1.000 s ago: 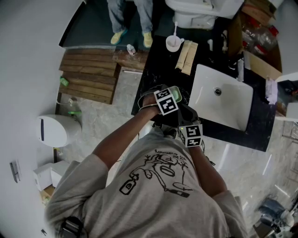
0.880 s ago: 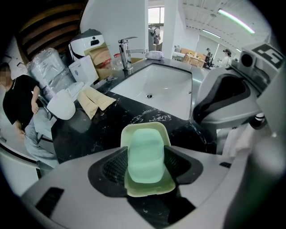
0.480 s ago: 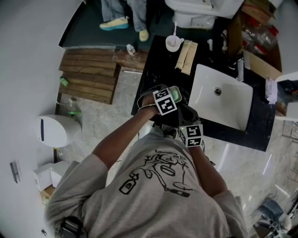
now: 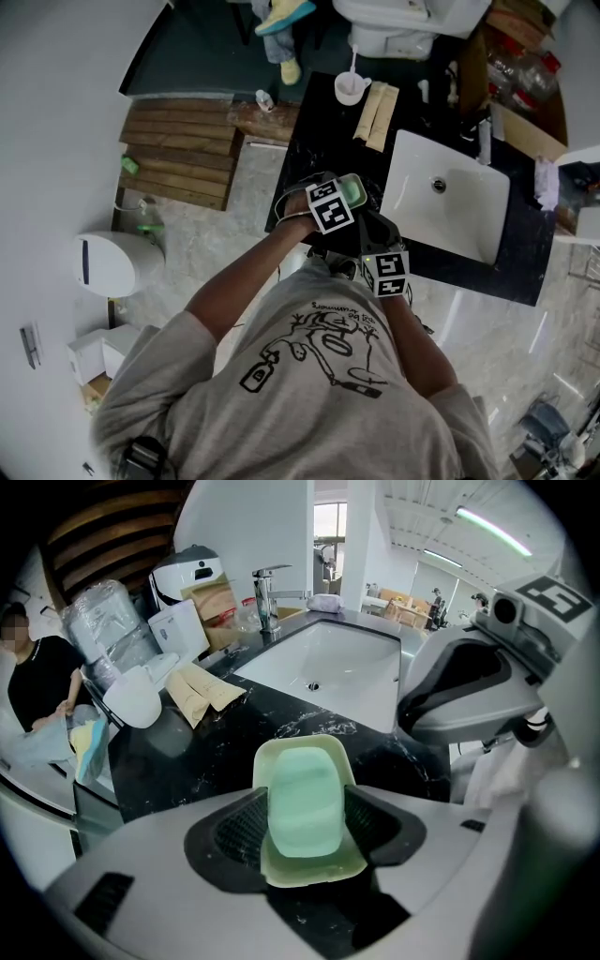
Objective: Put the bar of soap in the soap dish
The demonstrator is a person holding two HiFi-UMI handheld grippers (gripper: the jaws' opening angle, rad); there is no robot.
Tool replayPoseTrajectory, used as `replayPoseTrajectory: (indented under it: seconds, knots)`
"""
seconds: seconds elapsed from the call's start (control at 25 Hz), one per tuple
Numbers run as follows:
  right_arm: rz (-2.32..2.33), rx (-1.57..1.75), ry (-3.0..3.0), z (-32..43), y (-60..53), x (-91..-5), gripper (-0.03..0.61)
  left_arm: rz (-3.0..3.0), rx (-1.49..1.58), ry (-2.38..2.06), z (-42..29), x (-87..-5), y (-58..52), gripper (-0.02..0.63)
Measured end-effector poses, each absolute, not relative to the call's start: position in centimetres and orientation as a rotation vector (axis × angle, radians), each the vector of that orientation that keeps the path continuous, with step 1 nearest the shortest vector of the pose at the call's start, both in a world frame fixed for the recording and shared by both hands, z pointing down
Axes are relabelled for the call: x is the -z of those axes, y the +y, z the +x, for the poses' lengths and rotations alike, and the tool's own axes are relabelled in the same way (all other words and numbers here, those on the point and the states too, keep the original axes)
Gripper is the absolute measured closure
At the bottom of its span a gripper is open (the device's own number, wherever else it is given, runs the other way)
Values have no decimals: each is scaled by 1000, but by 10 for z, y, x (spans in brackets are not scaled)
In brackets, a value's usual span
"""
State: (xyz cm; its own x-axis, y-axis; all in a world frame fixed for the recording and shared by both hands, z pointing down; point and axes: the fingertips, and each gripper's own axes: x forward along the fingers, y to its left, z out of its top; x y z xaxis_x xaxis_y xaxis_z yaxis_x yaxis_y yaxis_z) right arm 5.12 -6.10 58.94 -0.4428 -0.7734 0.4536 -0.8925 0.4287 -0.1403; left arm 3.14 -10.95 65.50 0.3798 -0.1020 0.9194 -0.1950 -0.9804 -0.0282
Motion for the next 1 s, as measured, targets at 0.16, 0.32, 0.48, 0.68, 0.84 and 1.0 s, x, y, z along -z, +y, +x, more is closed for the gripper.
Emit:
replayPoseTrajectory:
  seconds: [0.16, 0.32, 0.48, 0.68, 0.84, 1.0]
  knots:
    - [1435, -520, -2370, 51, -61, -588, 555, 2543, -1661, -282, 31, -652, -109, 359]
    - [1433, -519, -2369, 49, -60, -588, 555, 2546, -1626, -290, 31, -649, -108, 359]
    - [1428, -519, -2372, 49, -58, -587, 555, 2556, -1563, -305, 31, -644, -107, 359]
    - [1426, -517, -2371, 49, -57, -586, 555, 2574, -1466, -331, 33, -632, -106, 359]
    - [1423, -512, -2374, 48, -56, -586, 557, 2586, -1395, -353, 34, -624, -104, 360]
    - [1421, -510, -2382, 47, -56, -583, 557, 2601, -1317, -369, 33, -616, -102, 372]
